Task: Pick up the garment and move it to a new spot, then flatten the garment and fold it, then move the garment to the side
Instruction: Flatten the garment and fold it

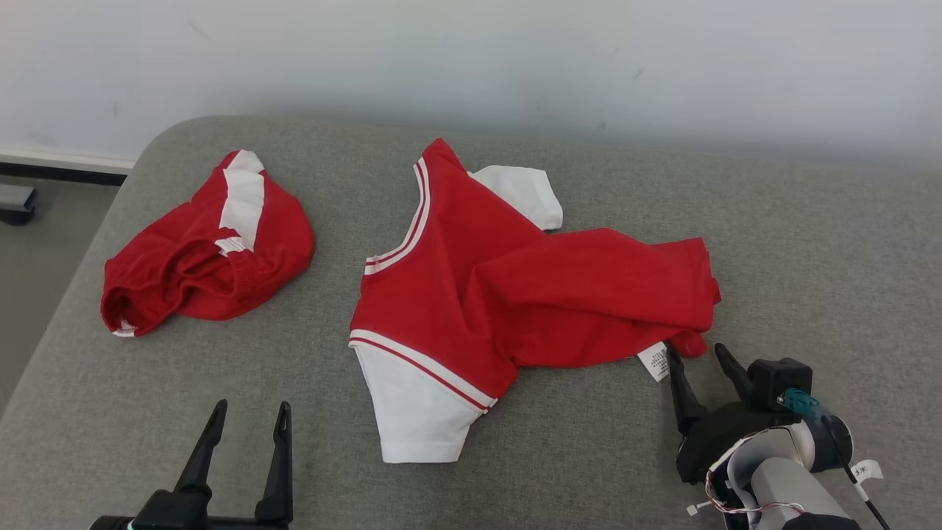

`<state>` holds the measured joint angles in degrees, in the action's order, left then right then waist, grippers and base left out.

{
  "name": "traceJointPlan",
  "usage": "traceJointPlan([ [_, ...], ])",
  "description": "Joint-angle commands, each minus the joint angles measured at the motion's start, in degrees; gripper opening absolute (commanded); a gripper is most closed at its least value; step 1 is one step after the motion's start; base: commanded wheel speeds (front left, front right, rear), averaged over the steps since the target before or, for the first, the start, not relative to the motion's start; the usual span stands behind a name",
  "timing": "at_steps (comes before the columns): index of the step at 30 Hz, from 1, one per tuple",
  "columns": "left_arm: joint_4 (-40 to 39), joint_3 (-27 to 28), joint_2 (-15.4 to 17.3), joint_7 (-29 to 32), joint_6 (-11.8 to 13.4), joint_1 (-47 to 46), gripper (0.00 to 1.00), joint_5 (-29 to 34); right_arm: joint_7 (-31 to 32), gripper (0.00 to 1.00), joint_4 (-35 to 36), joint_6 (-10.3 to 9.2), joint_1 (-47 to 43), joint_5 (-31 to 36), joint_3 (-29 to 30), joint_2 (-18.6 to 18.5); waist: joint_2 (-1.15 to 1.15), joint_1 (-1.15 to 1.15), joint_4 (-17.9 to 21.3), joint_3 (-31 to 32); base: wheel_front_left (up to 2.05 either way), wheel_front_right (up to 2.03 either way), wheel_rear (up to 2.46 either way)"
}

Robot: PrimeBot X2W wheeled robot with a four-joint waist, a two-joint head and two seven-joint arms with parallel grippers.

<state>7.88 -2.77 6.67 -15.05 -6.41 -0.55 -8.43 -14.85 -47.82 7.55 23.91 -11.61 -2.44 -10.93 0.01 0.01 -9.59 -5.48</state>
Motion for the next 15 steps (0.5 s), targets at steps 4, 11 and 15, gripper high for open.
traceJointPlan([
  [4,0.58,0.35,-0.08,-0.19,-0.43,-1.19,1.00,0.61,-0.37,1.00,-3.38,-0.13,2.58,-0.58,-0.89,-0.28,-0.01,-0.01,-1.33,-1.14,0.00,0.00,0.00],
  [11,1.32,0.53,-0.48,-0.19,-0.68,-1.45,1.00,0.84,-0.41,0.00,-3.11,-0.13,2.98,2.50,2.63,-0.84,-0.01,-0.01,-1.91,-0.73,0.00,0.00,0.00],
  [15,1.47,1.13,-0.68,-0.19,-0.79,-0.31,1.00,0.91,-0.41,0.00,-1.94,-0.13,1.55,3.41,3.30,-0.85,-0.01,-0.01,-1.38,0.20,0.00,0.00,0.00],
])
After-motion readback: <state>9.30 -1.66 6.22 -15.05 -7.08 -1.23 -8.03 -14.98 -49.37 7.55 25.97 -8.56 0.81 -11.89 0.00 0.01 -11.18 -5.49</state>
